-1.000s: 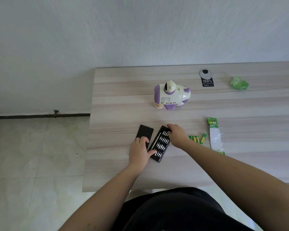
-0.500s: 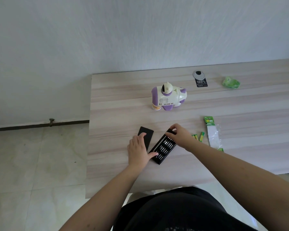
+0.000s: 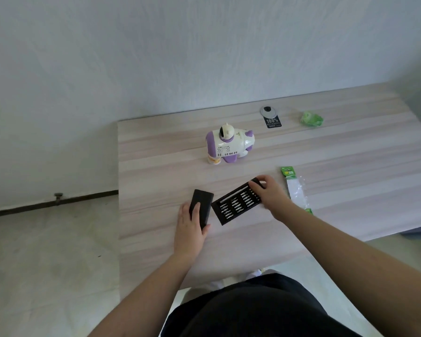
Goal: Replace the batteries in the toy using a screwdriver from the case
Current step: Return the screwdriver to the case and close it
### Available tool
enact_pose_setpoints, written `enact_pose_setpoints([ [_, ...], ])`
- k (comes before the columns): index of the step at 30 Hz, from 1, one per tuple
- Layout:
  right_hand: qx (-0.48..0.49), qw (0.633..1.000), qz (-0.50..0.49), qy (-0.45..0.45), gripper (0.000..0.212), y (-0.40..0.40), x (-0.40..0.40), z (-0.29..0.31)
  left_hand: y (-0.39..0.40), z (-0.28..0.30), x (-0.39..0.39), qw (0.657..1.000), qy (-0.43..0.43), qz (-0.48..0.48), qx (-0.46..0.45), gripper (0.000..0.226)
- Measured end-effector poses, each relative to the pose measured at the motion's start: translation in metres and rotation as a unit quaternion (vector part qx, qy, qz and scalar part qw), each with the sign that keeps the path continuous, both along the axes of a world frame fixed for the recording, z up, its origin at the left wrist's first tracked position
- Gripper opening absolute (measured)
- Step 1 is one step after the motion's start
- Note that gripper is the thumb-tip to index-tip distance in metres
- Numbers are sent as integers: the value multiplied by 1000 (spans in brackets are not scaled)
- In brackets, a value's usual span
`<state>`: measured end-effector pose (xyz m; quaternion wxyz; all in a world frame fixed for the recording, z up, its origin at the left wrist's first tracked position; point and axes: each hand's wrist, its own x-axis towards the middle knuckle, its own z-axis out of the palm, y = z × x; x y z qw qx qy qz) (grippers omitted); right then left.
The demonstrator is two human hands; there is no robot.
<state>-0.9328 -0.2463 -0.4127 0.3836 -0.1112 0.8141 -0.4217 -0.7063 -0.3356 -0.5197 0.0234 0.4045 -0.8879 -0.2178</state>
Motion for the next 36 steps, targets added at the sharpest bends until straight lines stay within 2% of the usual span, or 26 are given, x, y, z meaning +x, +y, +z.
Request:
enact_pose_setpoints([
  [5, -41, 999, -19, -17, 31, 2, -2, 9, 0, 8, -4, 999, -15, 15, 29, 66],
  [13, -70, 997, -9, -1, 24, 7, -21, 21, 1, 48, -10, 996, 31, 52, 69, 83],
  [16, -79, 996, -6, 30, 24, 12, -36, 28, 0, 69, -10, 997, 55, 41, 45, 84],
  [20, -95, 993, -17, 63, 33, 20, -67, 44, -7, 91, 0, 993, 104, -2, 60, 84],
  [23, -112, 991, -21, 74, 27, 26, -85, 53, -2, 107, 6, 990, 114, -30, 74, 80],
  [32, -134, 990, 8, 37, 27, 32, -90, 60, 22, 136, -12, 983, 168, -68, 43, 74],
  [36, -136, 991, 4, 15, 27, 36, -92, 58, 24, 139, -15, 982, 157, -105, 23, 75],
])
